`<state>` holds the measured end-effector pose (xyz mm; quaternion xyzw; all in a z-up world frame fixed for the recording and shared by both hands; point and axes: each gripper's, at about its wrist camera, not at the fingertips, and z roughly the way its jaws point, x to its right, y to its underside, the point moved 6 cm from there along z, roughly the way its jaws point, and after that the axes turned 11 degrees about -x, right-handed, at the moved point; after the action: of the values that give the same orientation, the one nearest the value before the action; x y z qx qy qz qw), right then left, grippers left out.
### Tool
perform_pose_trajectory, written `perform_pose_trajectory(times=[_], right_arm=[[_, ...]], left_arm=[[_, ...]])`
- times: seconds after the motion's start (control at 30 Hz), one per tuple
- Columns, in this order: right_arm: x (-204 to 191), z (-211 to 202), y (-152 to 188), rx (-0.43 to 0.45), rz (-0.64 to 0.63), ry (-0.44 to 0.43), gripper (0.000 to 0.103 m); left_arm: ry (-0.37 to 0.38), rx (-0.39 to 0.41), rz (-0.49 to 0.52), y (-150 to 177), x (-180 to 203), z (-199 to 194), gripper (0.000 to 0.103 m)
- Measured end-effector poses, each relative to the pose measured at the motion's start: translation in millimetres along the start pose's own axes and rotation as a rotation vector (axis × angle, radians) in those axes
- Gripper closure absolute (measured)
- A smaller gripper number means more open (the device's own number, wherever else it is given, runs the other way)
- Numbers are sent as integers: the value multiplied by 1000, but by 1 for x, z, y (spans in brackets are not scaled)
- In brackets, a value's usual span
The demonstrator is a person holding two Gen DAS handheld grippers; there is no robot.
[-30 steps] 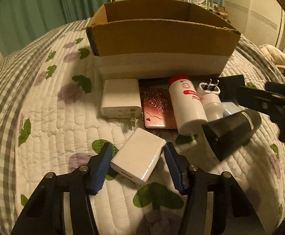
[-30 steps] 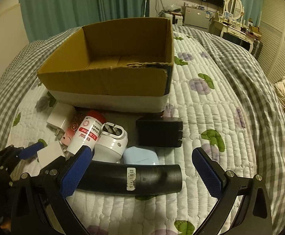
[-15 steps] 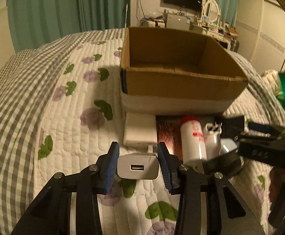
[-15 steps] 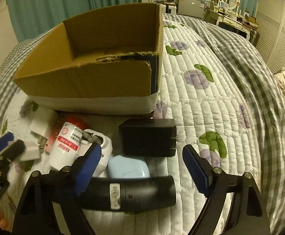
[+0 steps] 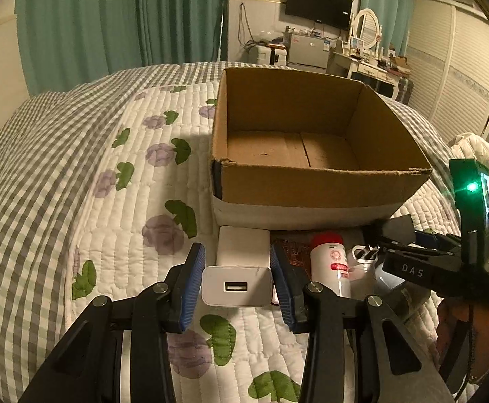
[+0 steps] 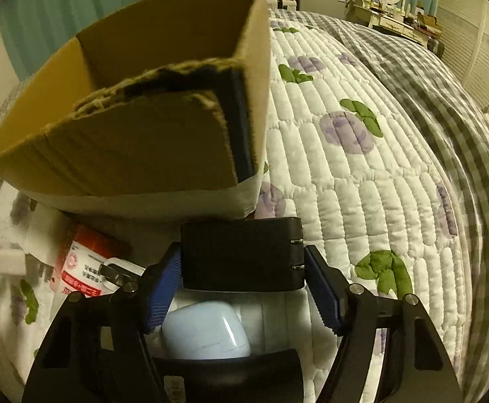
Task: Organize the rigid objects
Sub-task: 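Grasp the white USB charger with the left tool while the right tool grasps the black power adapter, then lower the white charger into the box with the left tool while the right tool drops the black adapter in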
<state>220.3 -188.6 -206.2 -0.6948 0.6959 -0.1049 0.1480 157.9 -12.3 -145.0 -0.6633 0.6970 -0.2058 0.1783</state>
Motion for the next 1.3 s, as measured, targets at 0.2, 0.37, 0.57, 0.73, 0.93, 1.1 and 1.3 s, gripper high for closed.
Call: perform_pose_trajectory(times=[0.2, 0.37, 0.57, 0.73, 0.93, 1.1, 1.3], right_arm=[[-4, -22, 6, 29, -19, -1, 34], [-9, -70, 4, 113, -43, -9, 35], [-19, -137, -19, 225, -71, -40, 35], [-30, -177, -51, 295, -97, -85, 35], [-36, -180, -94, 317, -142, -87, 35], [-32, -156, -124, 292, -138, -93, 35], [-27, -108, -134, 242, -139, -96, 35]], left_arm=[[6, 13, 7, 0, 9, -12, 62], [25, 36, -2, -9, 17, -37, 62], [38, 111, 17, -44, 25, -76, 62], [31, 177, 20, -94, 25, -91, 62], [39, 196, 34, -142, 30, -70, 62], [33, 156, 43, -154, 35, -32, 62], [18, 116, 62, -155, 36, 8, 62]])
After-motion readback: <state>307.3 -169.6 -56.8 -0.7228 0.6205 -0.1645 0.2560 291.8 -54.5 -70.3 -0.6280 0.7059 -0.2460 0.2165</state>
